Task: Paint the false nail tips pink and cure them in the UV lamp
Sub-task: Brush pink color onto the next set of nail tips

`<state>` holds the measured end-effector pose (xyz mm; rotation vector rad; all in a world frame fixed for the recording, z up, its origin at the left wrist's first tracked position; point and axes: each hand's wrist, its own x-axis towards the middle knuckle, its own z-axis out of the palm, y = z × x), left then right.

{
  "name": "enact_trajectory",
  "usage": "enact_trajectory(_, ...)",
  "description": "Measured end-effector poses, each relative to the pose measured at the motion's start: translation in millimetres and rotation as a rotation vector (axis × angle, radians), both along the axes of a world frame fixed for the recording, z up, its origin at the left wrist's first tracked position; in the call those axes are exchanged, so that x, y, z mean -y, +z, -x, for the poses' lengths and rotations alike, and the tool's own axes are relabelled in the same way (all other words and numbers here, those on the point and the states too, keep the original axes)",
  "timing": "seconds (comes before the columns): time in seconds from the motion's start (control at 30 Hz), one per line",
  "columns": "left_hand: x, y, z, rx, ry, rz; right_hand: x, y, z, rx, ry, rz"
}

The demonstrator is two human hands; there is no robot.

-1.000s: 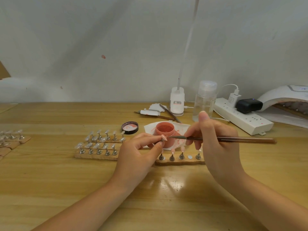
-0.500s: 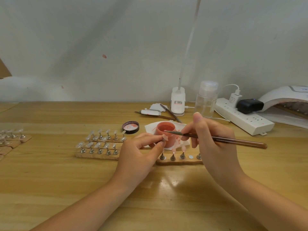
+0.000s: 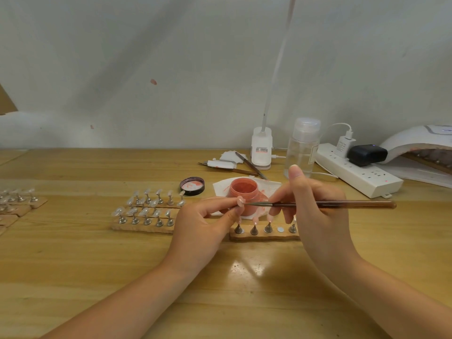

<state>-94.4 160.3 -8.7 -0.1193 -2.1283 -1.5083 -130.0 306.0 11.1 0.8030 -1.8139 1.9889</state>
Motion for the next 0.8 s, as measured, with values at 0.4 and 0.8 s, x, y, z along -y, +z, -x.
enact_trajectory(0.4, -0.9, -0.5, 1.0, -0.009, 0.003, -0.035, -1.5, -2.5, -2.6, -0.005, -0.009, 0.007)
enact_trajectory(0.8, -0.1, -0.9, 1.3, 0.021, 0.001, -0.051, 0.1, -3.9, -3.9, 0.007, -0.028, -0.022)
